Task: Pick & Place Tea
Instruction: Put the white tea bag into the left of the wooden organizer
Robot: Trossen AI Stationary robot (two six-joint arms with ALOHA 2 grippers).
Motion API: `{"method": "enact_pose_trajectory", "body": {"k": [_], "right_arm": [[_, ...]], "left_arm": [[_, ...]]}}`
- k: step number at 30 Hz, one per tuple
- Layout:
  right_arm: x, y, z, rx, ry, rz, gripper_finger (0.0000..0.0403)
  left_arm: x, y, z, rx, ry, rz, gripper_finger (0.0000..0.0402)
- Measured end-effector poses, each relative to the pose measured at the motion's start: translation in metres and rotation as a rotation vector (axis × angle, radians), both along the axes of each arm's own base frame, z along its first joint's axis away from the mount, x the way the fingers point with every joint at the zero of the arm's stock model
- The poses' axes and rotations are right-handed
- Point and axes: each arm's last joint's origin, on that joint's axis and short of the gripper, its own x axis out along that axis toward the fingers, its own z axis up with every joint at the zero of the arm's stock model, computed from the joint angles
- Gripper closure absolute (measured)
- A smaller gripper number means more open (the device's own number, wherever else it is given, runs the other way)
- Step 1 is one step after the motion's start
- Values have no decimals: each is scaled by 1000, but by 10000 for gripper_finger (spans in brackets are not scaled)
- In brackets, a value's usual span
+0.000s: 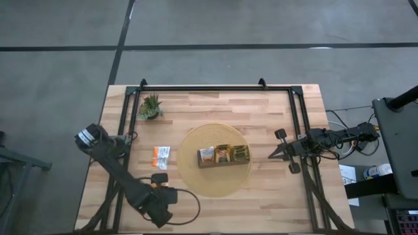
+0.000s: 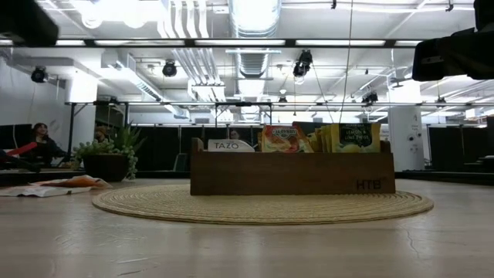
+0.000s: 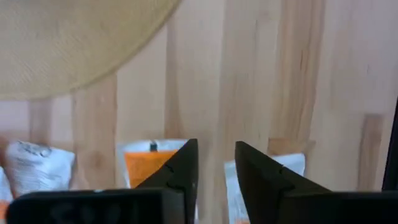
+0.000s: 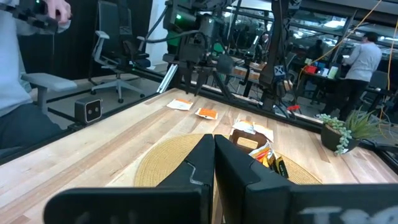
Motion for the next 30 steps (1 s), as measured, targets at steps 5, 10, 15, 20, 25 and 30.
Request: {"method": "enact_pose_trajectory", "body": {"k": [5, 10, 15, 20, 25, 30], "right_arm": [[0, 0, 0, 0, 0, 0, 394], [0, 0, 0, 0, 0, 0, 394], [0, 0, 0, 0, 0, 0, 394], [0, 0, 0, 0, 0, 0, 394], [0, 0, 0, 0, 0, 0, 394], [0, 0, 0, 0, 0, 0, 394]], "left_arm": [[-12, -8, -9, -45, 49, -4, 270], [-20, -12, -20, -92, 81, 15, 258], [-21, -12, -39, -160, 61, 13, 257], [-25, -10, -57, -220, 74, 12, 257], [-31, -3, -70, -230, 98, 70, 257], [-37, 4, -81, -196, 120, 111, 257]]}}
